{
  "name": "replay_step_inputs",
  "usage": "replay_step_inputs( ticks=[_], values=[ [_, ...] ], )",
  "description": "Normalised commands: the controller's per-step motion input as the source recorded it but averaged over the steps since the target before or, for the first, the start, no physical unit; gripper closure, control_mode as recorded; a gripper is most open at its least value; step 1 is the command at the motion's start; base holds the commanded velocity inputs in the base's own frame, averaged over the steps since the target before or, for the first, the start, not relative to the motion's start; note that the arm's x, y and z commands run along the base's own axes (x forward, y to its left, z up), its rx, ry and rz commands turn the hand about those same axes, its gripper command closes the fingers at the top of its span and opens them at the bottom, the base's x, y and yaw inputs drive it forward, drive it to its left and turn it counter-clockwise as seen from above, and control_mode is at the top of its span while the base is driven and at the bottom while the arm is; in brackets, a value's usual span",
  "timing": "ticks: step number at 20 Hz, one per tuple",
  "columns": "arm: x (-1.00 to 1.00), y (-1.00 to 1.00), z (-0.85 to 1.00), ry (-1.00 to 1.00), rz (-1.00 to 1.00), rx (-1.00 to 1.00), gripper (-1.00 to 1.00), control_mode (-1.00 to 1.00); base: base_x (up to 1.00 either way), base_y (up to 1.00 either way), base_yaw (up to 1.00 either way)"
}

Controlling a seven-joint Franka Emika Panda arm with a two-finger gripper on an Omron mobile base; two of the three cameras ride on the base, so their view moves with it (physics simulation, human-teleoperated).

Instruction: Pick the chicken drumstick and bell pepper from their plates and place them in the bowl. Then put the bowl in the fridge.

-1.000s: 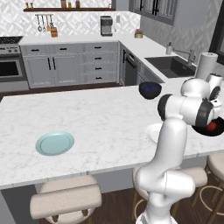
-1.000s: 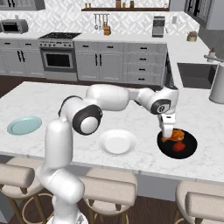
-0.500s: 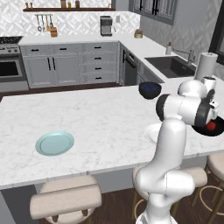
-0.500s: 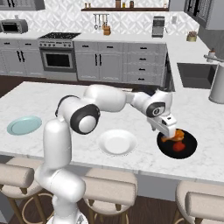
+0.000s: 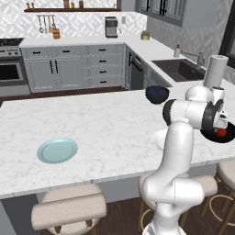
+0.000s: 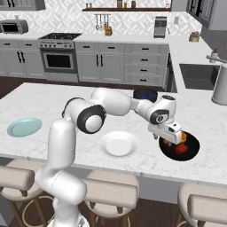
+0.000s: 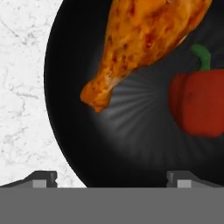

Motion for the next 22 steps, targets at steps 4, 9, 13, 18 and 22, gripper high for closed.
replay_step_inputs(
  ticks=[4,9,13,18,22],
  values=[
    [0.00,0.05,-0.14,0.05,0.10,0.00,-1.00,-1.00,0.00,0.00,0.00],
    [0.01,0.01,-0.18,0.03,0.08,0.00,-1.00,-1.00,0.00,0.00,0.00],
    [0.03,0.00,-0.28,0.00,0.08,0.00,-1.00,-1.00,0.00,0.00,0.00],
    [0.10,0.00,-0.23,0.00,0.07,0.00,-1.00,-1.00,0.00,0.00,0.00],
    [0.04,0.00,-0.05,0.00,0.04,0.00,1.00,-1.00,0.00,0.00,0.00]
  ],
)
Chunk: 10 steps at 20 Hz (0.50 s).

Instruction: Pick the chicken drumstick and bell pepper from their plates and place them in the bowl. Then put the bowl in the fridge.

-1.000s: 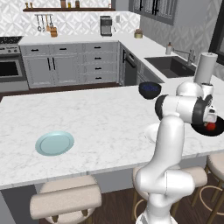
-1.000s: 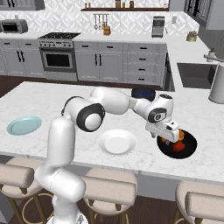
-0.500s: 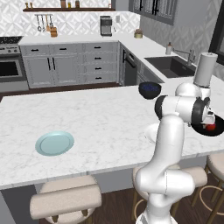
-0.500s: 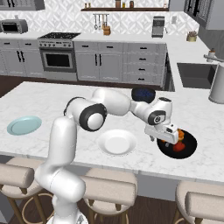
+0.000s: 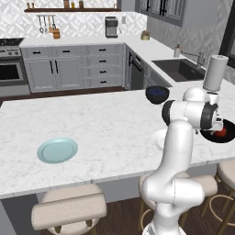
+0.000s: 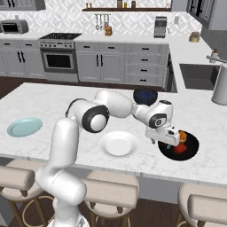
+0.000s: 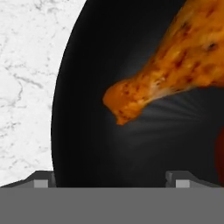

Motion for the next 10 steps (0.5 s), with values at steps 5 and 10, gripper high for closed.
replay_step_inputs(
  ticks=[5,10],
  values=[
    [0.00,0.00,0.00,0.00,0.00,0.00,1.00,-1.00,0.00,0.00,0.00],
    [-0.03,0.00,0.02,0.00,0.00,0.00,1.00,-1.00,0.00,0.00,0.00]
  ],
)
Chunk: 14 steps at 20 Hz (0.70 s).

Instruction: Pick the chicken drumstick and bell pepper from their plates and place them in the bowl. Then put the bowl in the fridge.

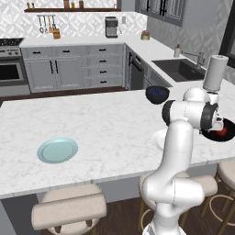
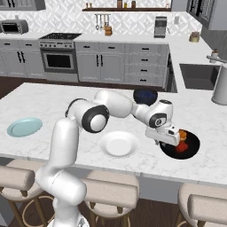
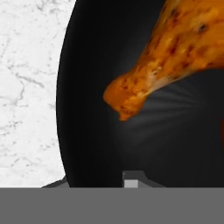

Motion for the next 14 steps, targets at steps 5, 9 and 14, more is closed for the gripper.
replay_step_inputs(
  ticks=[5,9,14],
  values=[
    [-0.37,0.05,0.48,0.01,0.05,-0.02,1.00,-1.00,0.00,0.00,0.00],
    [-0.23,0.53,1.00,0.03,0.01,-0.03,1.00,-1.00,0.00,0.00,0.00],
    [-0.20,1.00,0.80,0.03,0.16,-0.05,1.00,-1.00,0.00,0.00,0.00]
  ],
)
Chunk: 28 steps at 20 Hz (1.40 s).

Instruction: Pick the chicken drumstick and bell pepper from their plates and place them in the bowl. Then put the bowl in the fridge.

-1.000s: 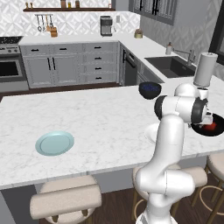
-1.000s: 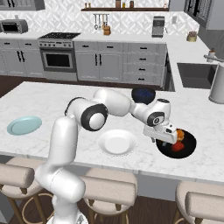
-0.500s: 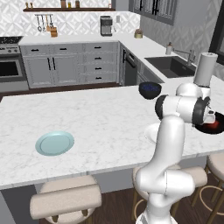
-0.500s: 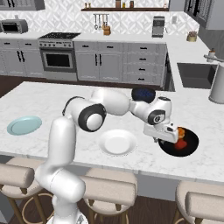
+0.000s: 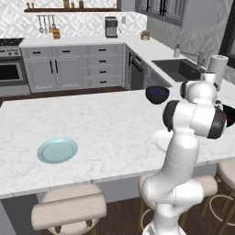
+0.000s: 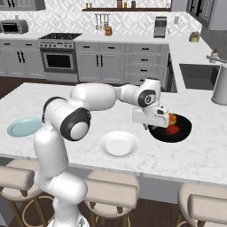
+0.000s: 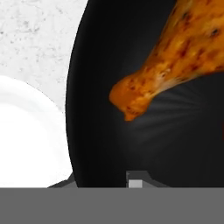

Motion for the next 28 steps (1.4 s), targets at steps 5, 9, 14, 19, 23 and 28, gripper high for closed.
replay_step_inputs(
  ticks=[5,9,14,19,23,28],
  values=[
    [-0.27,1.00,0.50,0.14,0.43,0.00,1.00,-1.00,0.00,0.00,0.00],
    [-0.04,0.93,0.10,0.20,0.73,0.00,1.00,-1.00,0.00,0.00,0.00],
    [0.00,0.89,0.12,0.19,0.67,0.05,1.00,-1.00,0.00,0.00,0.00],
    [0.00,0.58,0.26,0.13,0.49,0.17,1.00,-1.00,0.00,0.00,0.00],
    [-0.16,0.15,0.25,0.02,0.32,0.30,1.00,-1.00,0.00,0.00,0.00],
    [-0.09,0.02,0.23,0.00,0.18,0.28,1.00,-1.00,0.00,0.00,0.00]
  ],
)
